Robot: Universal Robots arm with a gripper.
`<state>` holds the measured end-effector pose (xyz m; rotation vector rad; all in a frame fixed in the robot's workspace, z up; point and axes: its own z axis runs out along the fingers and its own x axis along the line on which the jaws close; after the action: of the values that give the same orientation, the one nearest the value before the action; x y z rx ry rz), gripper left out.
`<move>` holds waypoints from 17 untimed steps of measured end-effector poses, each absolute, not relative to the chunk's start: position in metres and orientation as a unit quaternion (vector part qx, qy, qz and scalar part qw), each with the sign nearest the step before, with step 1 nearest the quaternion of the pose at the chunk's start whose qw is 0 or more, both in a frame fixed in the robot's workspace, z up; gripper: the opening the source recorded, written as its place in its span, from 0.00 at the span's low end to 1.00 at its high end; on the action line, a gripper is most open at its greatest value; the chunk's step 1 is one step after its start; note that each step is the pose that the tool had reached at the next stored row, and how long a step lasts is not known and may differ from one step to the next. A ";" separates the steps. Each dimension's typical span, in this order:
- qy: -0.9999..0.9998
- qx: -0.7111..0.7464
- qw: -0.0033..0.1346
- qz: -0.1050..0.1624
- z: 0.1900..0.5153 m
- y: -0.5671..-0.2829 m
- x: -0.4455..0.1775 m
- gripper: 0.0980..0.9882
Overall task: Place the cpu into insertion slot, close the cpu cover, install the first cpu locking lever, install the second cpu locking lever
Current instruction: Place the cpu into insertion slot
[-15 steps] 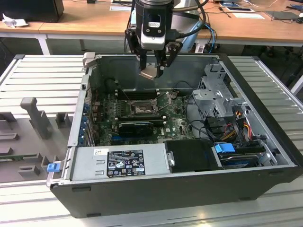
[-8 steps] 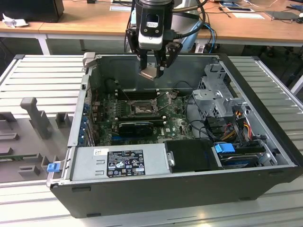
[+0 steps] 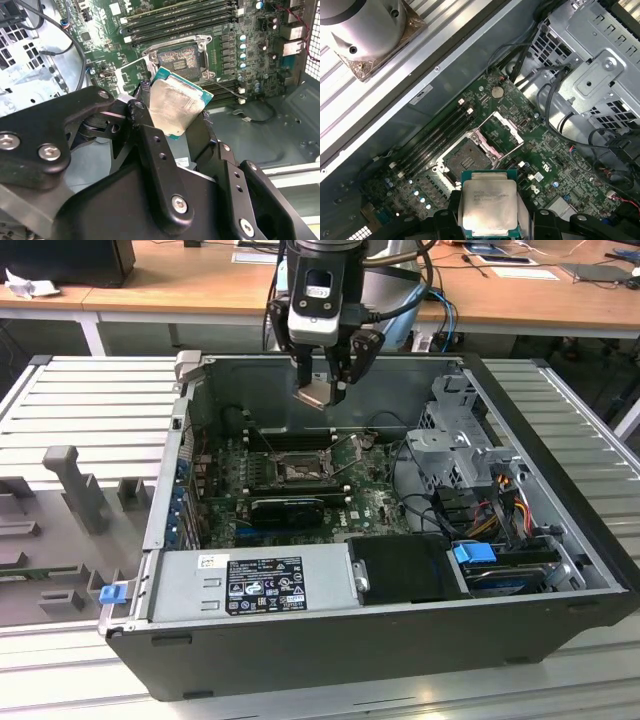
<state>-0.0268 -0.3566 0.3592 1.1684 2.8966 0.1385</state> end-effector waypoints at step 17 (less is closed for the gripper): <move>0.904 0.426 0.010 0.044 0.359 -0.357 -0.027 0.48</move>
<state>-0.0268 -0.3566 0.3589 1.3284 2.8214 0.1367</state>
